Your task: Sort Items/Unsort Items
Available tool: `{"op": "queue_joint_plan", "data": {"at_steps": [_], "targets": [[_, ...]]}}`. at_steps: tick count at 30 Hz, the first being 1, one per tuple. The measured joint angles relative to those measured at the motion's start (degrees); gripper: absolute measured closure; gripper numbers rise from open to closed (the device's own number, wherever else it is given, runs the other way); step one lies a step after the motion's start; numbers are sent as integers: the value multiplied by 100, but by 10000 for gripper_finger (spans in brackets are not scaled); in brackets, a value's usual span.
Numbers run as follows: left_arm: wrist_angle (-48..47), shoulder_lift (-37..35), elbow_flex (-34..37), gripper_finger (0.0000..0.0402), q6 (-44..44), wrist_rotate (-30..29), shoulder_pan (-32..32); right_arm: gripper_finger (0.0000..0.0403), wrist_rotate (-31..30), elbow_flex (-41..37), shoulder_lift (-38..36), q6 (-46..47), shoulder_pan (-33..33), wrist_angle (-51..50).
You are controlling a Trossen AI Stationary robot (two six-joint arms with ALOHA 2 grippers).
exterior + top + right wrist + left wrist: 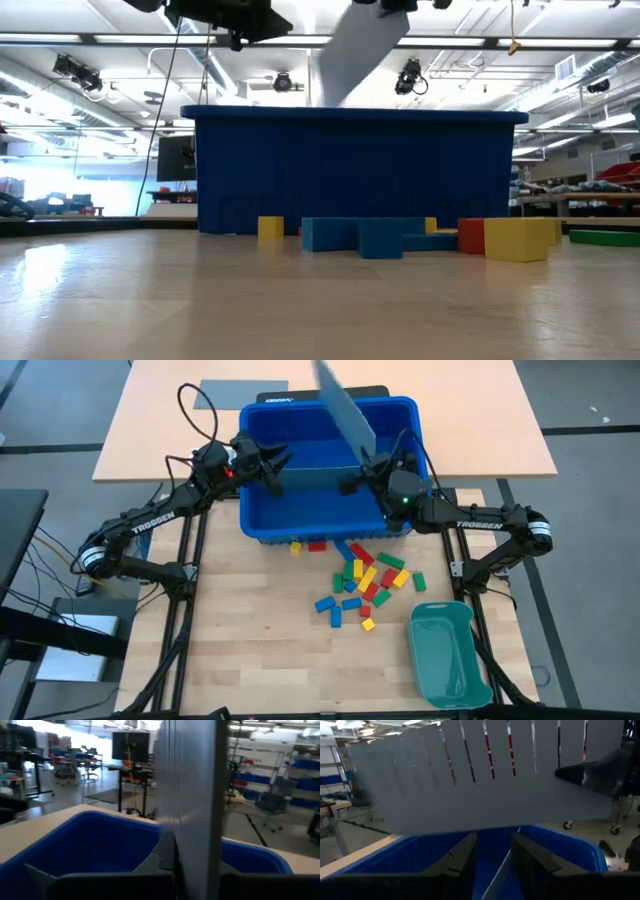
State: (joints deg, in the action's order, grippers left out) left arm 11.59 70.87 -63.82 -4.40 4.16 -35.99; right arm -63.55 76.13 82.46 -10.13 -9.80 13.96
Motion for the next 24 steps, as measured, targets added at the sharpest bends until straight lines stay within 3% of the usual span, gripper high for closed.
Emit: {"op": "queue_joint_plan", "data": {"at_steps": [10,18,24], "targets": [[62,-589,-2,275,-12,-3,2,403,-248,-4,553,856,1,222],[-250,-723,-2,275,-155,-8,0,403,-1173,-5,1131,379,320,1547],[-531,-723,-2,275,-299,-371,0,403,-1602,-5,1223,149,615,2086]]}}
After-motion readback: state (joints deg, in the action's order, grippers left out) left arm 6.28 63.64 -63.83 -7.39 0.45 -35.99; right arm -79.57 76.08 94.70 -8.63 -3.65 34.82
